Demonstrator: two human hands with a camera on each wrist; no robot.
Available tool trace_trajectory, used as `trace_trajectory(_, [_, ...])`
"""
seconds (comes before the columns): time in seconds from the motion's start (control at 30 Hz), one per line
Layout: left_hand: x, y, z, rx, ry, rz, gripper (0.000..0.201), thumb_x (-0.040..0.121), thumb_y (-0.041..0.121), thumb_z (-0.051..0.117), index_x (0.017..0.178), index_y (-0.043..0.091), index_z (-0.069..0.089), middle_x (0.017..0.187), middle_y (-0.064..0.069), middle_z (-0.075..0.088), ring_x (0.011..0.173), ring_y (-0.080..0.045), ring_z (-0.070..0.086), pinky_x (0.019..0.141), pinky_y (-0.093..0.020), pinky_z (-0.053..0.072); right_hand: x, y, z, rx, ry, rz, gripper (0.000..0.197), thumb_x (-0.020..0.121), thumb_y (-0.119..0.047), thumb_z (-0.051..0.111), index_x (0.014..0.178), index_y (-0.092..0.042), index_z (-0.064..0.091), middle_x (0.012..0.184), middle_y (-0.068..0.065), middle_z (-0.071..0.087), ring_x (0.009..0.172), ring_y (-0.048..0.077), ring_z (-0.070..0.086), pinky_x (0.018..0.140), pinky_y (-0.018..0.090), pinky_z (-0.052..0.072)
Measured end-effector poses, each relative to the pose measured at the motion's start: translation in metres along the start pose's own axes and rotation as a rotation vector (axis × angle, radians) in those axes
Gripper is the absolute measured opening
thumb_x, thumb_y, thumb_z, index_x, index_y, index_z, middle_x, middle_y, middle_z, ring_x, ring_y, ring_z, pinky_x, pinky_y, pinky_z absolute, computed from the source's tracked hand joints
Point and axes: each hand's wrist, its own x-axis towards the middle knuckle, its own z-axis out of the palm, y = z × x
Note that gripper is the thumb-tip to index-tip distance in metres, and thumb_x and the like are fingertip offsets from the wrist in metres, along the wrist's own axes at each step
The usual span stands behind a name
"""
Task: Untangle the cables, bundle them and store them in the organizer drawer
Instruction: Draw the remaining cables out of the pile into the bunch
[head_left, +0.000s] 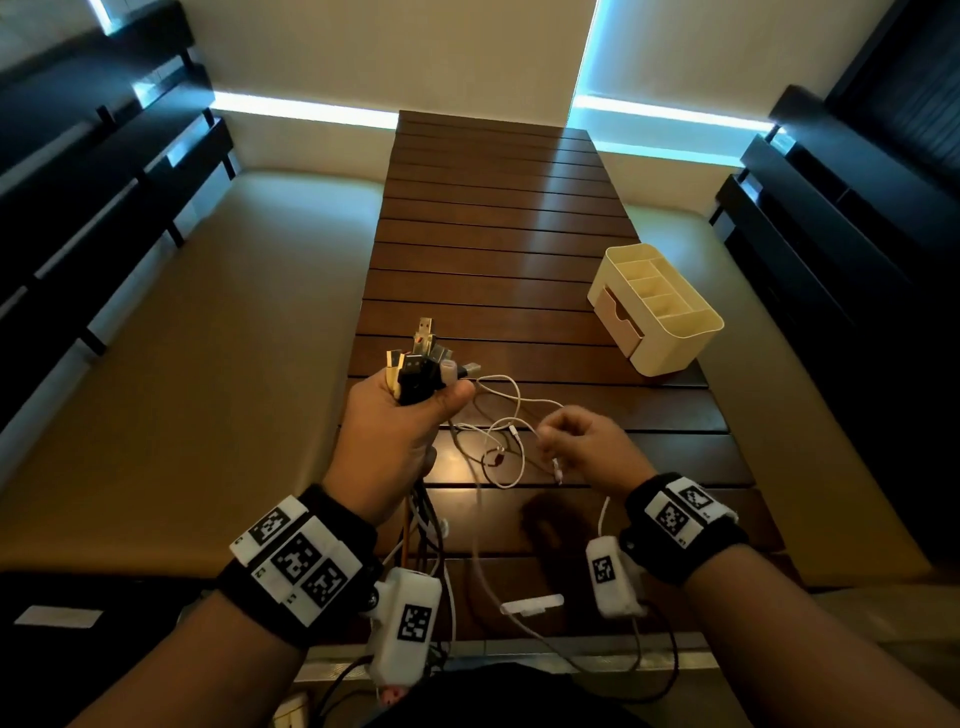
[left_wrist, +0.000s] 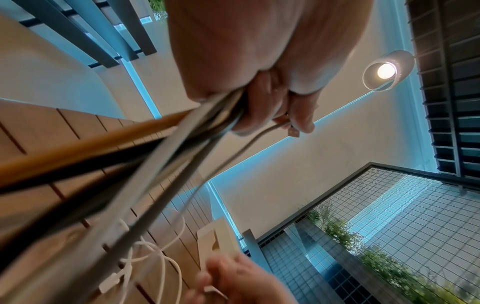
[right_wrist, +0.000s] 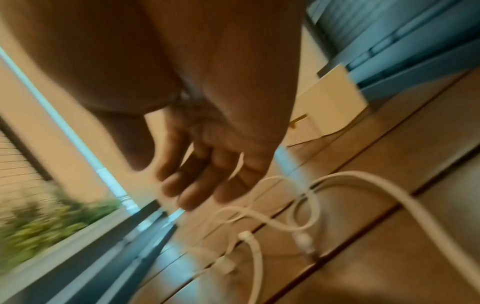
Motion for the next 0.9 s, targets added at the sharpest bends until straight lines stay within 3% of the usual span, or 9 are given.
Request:
trace_trajectory(0.1, [0.002, -0.003, -0.010, 0.001, 0.022, -0.027, 0.008, 0.089, 0.007, 0.065, 0.090, 0.014, 0.061, 0.053, 0.010, 0.049, 0.041, -0.009, 0.029, 0.038, -0.020, 0.028, 0.012, 0.019, -0.025, -0.048, 0.374, 0.137, 0.009, 0.097, -0.018, 0.059, 0.091, -0.022, 0.063, 0.096, 0.002, 0.067, 0.087, 0.018, 0.063, 0.076, 0.034, 0.052])
trace_trajectory(0.17, [0.004, -0.005, -0.014, -0.012, 0.039, -0.041, 0.009, 0.088, 0.008, 0.067, 0.088, 0.016, 0.063, 0.055, 0.009, 0.045, 0.044, -0.013, 0.024, 0.040, -0.021, 0.025, 0.016, 0.030, -0.038, -0.144, 0.450, 0.208, 0.005, 0.095, -0.016, 0.061, 0.092, -0.019, 0.064, 0.100, 0.003, 0.065, 0.082, 0.012, 0.057, 0.071, 0.030, 0.047])
trace_trajectory(0.3, [0.007, -0.008, -0.016, -0.020, 0.036, -0.051, 0.010, 0.080, 0.017, 0.071, 0.087, 0.018, 0.064, 0.056, 0.004, 0.039, 0.045, -0.013, 0.023, 0.042, -0.024, 0.023, 0.021, 0.052, -0.035, -0.283, 0.239, 0.329, 0.006, 0.092, -0.015, 0.067, 0.086, -0.013, 0.068, 0.096, 0.007, 0.068, 0.078, 0.013, 0.058, 0.066, 0.027, 0.047])
trace_trajectory(0.4, [0.009, -0.009, -0.017, -0.007, 0.027, -0.054, 0.013, 0.077, 0.022, 0.072, 0.087, 0.019, 0.064, 0.056, 0.001, 0.036, 0.045, -0.014, 0.023, 0.043, -0.026, 0.023, 0.021, 0.061, -0.016, -0.372, 0.075, 0.360, 0.024, 0.087, -0.037, 0.074, 0.082, -0.014, 0.070, 0.084, 0.004, 0.070, 0.076, 0.016, 0.065, 0.067, 0.030, 0.053])
trace_trajectory(0.47, [0.011, -0.009, -0.017, -0.001, 0.026, -0.061, 0.014, 0.076, 0.023, 0.072, 0.087, 0.019, 0.064, 0.057, 0.000, 0.036, 0.045, -0.015, 0.023, 0.043, -0.026, 0.023, 0.021, 0.060, -0.003, -0.461, 0.056, 0.351, 0.032, 0.086, -0.049, 0.071, 0.082, -0.017, 0.070, 0.081, 0.002, 0.072, 0.077, 0.017, 0.068, 0.073, 0.034, 0.058])
trace_trajectory(0.63, [0.011, -0.009, -0.015, 0.021, 0.017, -0.061, 0.018, 0.076, 0.024, 0.071, 0.091, 0.017, 0.064, 0.054, 0.003, 0.039, 0.044, -0.015, 0.025, 0.041, -0.025, 0.026, 0.028, 0.057, 0.012, -0.768, 0.065, 0.287, 0.029, 0.091, -0.047, 0.063, 0.087, -0.018, 0.066, 0.097, 0.005, 0.067, 0.086, 0.022, 0.064, 0.083, 0.039, 0.056])
trace_trajectory(0.73, [0.011, -0.007, -0.013, 0.078, -0.011, -0.029, 0.016, 0.081, 0.020, 0.068, 0.094, 0.013, 0.062, 0.051, 0.009, 0.047, 0.041, -0.009, 0.036, 0.040, -0.020, 0.033, 0.025, 0.041, 0.010, -0.872, 0.062, 0.247, 0.036, 0.089, -0.059, 0.059, 0.086, -0.024, 0.065, 0.092, 0.000, 0.066, 0.084, 0.019, 0.063, 0.082, 0.041, 0.056])
trace_trajectory(0.83, [0.011, -0.006, -0.008, 0.102, -0.041, -0.003, 0.009, 0.087, 0.004, 0.064, 0.093, 0.009, 0.060, 0.048, 0.015, 0.054, 0.041, 0.003, 0.050, 0.045, -0.008, 0.039, 0.011, 0.003, 0.014, -0.618, 0.056, 0.058, 0.040, 0.082, -0.068, 0.060, 0.082, -0.029, 0.060, 0.083, -0.005, 0.066, 0.076, 0.013, 0.063, 0.076, 0.038, 0.058])
trace_trajectory(0.9, [0.010, -0.004, -0.002, 0.079, -0.078, 0.000, 0.010, 0.088, -0.002, 0.063, 0.090, 0.007, 0.059, 0.046, 0.015, 0.054, 0.040, 0.004, 0.050, 0.044, -0.007, 0.039, -0.002, -0.030, 0.022, -0.310, -0.046, -0.124, 0.026, 0.084, -0.055, 0.068, 0.087, -0.029, 0.063, 0.088, -0.005, 0.068, 0.079, 0.011, 0.065, 0.078, 0.036, 0.058])
